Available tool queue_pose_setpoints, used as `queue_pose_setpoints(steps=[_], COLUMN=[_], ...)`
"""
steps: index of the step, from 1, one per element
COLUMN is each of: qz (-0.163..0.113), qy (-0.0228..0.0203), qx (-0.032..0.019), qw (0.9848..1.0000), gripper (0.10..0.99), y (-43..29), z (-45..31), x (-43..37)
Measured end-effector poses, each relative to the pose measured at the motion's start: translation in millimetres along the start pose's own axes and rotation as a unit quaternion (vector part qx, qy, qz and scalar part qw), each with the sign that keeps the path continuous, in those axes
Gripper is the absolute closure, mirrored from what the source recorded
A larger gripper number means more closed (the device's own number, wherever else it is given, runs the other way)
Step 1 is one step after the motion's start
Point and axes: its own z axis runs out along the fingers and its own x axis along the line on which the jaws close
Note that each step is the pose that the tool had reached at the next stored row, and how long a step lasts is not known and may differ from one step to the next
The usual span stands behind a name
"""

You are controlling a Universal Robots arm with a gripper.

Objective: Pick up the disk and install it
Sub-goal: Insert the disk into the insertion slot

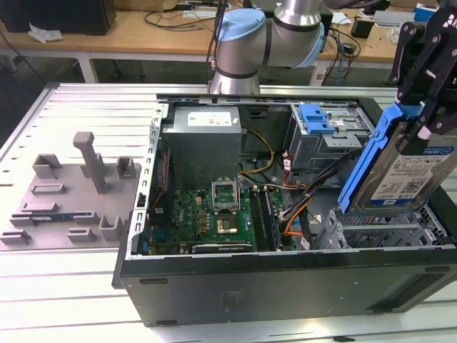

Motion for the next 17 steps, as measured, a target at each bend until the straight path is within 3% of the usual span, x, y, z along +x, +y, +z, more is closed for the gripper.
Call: queue_pose_setpoints(steps=[17], qz=[0.000], qy=[0.0000], qx=[0.0000], qw=[1.0000], gripper=[0.718], y=[-1.1], z=[13.6], x=[2.6])
